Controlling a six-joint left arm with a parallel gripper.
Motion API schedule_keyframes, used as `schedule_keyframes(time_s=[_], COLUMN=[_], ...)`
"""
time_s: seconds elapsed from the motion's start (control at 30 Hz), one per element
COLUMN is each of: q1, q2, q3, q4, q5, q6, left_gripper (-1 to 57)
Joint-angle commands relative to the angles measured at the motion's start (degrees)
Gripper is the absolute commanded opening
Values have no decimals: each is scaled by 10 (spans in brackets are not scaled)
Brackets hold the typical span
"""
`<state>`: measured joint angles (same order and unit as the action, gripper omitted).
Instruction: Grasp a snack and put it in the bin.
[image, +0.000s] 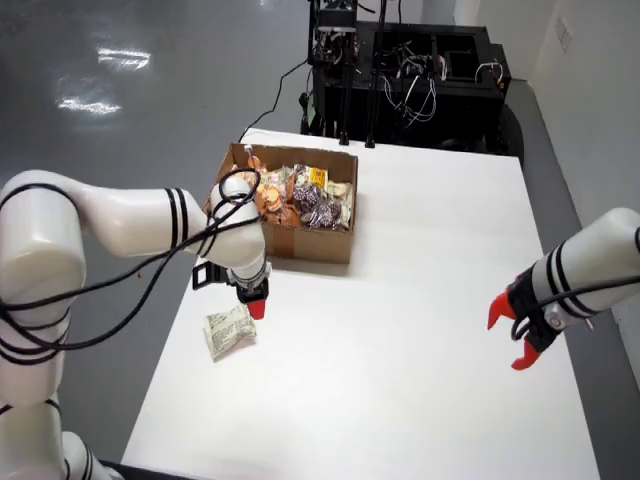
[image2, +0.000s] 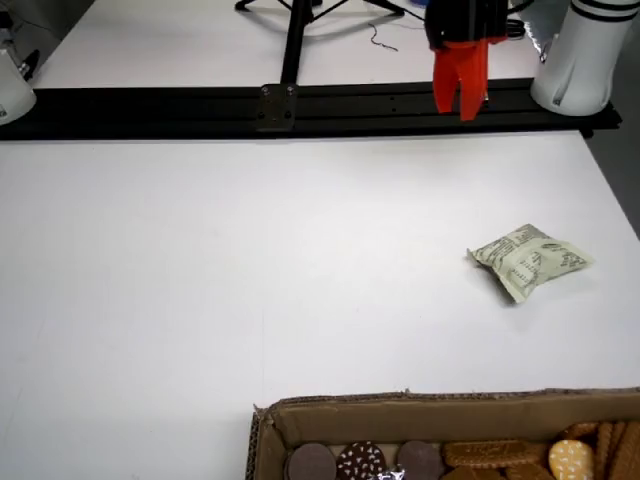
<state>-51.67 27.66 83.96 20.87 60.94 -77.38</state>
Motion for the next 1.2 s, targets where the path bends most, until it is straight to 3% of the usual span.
schedule_keyframes(time_s=[0.03,0.5,1.2], q1=[14,49,74], q2=[-2,15,58], q3=[6,16,24], q4=[6,48,80], q5=[21,80,95], q6=[-2,-51,-107], left_gripper=[280,442,547])
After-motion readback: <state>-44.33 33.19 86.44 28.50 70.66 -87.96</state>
